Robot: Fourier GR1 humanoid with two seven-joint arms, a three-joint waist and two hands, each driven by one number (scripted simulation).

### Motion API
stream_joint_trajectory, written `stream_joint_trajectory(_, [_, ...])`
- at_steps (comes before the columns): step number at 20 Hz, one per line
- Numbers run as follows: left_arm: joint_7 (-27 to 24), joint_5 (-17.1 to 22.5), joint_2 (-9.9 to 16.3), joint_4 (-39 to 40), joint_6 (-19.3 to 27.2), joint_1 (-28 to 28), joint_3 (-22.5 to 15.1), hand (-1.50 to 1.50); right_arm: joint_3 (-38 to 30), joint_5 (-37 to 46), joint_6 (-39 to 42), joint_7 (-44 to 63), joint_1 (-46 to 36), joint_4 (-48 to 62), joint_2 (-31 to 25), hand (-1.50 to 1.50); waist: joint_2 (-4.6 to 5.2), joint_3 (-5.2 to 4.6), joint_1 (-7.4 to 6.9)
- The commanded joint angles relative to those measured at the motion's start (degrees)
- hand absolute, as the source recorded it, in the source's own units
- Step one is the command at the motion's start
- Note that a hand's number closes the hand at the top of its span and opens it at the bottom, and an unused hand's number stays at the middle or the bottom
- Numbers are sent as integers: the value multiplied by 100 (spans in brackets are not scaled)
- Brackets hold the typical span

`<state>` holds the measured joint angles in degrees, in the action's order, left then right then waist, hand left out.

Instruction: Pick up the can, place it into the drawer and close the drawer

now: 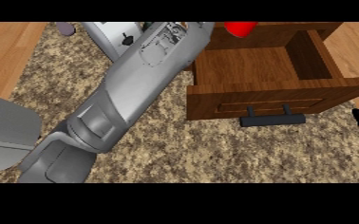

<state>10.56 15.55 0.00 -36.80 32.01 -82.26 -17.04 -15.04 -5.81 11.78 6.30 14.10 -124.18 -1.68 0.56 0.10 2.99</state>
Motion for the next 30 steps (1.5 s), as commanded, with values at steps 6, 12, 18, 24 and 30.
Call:
stream_joint_trajectory(6, [-345,730,0,811,0,-411,-426,150,120,185,-45,-72,-219,165,37,-150,30,1,65])
stream_joint_trajectory(12, [-677,985,0,1048,355,-327,-981,150,209,210,-181,390,-558,52,-42,-150,58,3,198])
stream_joint_trajectory(18, [-855,1093,0,1503,335,-427,-1218,150,42,88,-72,139,-731,372,-166,-150,90,7,261])
stream_joint_trajectory(24, [-1235,1196,0,1502,481,-102,-1636,150,-17,154,-146,-79,-917,656,-147,-150,127,10,335])
stream_joint_trajectory(30, [-1160,1357,0,1588,859,-92,-1834,-150,81,140,-77,200,-786,263,-209,-150,115,6,412])
